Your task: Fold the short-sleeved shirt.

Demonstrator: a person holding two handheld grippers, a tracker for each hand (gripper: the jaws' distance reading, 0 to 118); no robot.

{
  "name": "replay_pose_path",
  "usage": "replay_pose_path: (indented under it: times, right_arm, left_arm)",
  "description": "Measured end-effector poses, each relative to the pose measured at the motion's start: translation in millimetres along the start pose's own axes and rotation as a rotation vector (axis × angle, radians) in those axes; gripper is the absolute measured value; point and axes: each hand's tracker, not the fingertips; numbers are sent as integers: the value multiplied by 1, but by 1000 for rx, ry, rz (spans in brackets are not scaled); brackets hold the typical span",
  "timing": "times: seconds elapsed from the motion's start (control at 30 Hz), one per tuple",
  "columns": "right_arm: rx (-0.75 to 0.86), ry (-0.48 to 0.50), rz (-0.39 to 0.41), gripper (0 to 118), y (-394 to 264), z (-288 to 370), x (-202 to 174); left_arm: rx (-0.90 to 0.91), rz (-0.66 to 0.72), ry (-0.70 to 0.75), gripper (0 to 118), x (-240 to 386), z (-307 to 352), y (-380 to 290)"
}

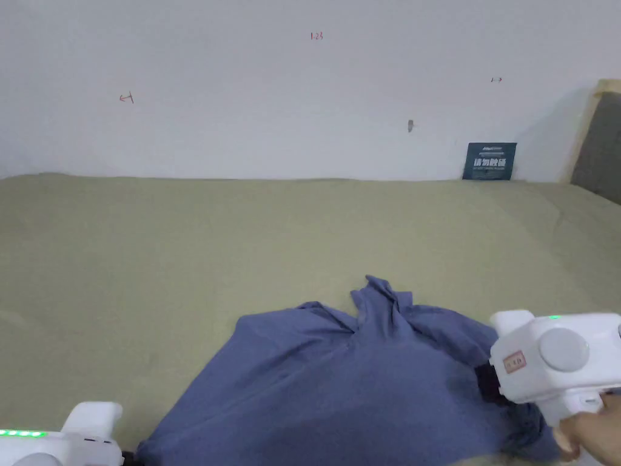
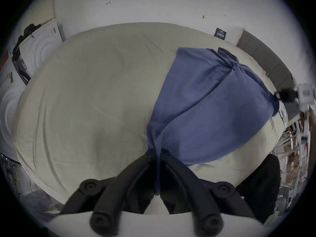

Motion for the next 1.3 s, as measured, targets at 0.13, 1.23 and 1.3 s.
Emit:
replay_pose_path:
  times: [0.13,1.23,1.3]
  right_arm:
    - [-24,13,48,82,95,-38,5]
    - [102,-55,69,3,207,32,44]
    - [151,-54,20,2,215,53,54]
  left_arm:
    - [-19,7,-6,5,-1,-5,3]
    - [186,60,-67,5,-9,60,86]
    - [222,42,-61,5,-10,71,115]
